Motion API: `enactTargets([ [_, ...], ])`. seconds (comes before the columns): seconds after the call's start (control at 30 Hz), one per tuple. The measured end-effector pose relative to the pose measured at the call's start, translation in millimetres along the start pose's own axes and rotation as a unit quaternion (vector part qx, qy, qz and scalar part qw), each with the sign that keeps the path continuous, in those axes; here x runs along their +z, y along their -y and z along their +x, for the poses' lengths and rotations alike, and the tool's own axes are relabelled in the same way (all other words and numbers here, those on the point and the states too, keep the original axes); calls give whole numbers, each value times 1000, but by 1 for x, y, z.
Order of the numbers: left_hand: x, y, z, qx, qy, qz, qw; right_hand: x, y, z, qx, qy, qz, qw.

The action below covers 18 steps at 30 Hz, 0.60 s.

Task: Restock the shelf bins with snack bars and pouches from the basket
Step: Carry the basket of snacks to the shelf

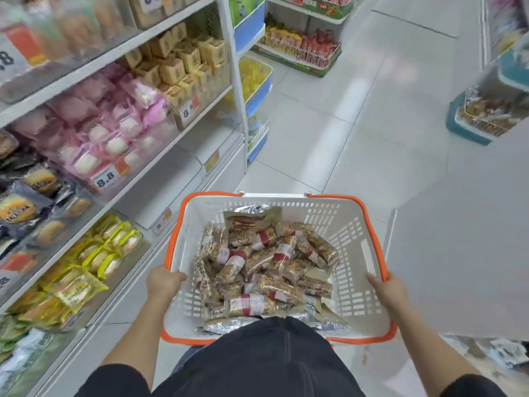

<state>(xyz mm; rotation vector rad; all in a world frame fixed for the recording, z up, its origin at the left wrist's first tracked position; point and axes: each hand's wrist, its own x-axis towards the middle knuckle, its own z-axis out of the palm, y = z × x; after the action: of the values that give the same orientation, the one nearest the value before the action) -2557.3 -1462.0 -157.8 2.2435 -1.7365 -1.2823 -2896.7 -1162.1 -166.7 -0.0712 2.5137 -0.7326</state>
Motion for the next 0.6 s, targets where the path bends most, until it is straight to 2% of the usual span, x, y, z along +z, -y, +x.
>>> enactTargets([
  [0.2, -9, -45, 56, -56, 8, -7, 998, 18, 83, 63, -18, 36, -45, 998],
  [0.37, -11, -60, 75, -86, -21, -21, 996, 25, 134, 96, -44, 59, -56, 996],
  [0.6, 2, -59, 70, -187, -71, -91, 976, 48, 225, 163, -121, 133, -122, 976],
])
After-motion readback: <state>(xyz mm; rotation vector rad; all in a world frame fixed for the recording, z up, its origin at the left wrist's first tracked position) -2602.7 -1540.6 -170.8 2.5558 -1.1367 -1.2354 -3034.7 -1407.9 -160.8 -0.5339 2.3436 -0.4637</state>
